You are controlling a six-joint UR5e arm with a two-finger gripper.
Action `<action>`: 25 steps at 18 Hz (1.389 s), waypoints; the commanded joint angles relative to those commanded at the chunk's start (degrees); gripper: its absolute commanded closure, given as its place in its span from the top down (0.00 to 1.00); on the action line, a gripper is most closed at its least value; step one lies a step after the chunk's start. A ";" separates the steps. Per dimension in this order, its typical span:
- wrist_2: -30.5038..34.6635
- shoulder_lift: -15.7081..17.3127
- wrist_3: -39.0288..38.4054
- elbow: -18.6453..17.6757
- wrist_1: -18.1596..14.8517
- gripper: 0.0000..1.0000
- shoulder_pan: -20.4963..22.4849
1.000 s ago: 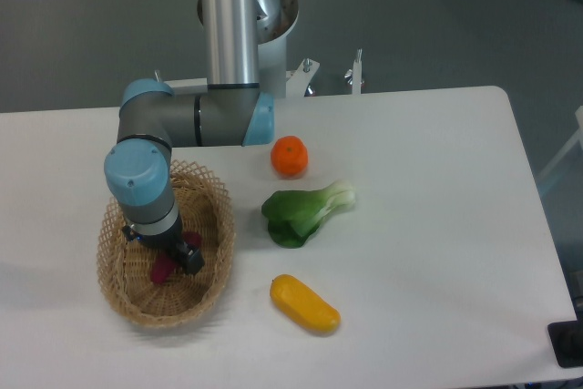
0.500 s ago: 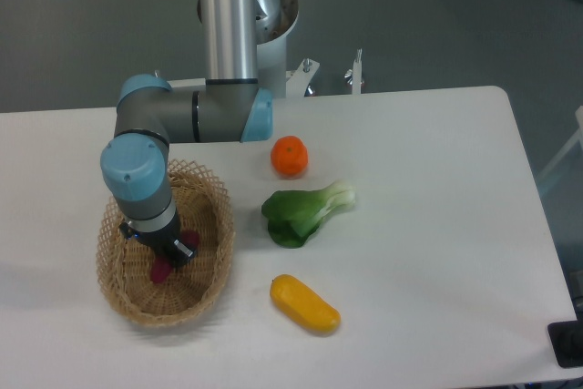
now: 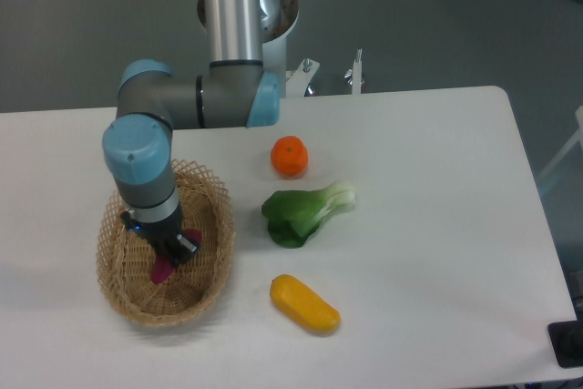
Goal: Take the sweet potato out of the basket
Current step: 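Lift the sweet potato out of the basket and carry it away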
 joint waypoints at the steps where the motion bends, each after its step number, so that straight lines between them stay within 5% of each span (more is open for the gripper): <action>1: 0.00 0.35 0.09 0.78 -0.26 0.17 1.49; 9: -0.52 0.45 7.99 5.27 -1.76 0.17 10.20; 25: -1.49 -1.40 27.32 6.76 -4.30 0.17 25.93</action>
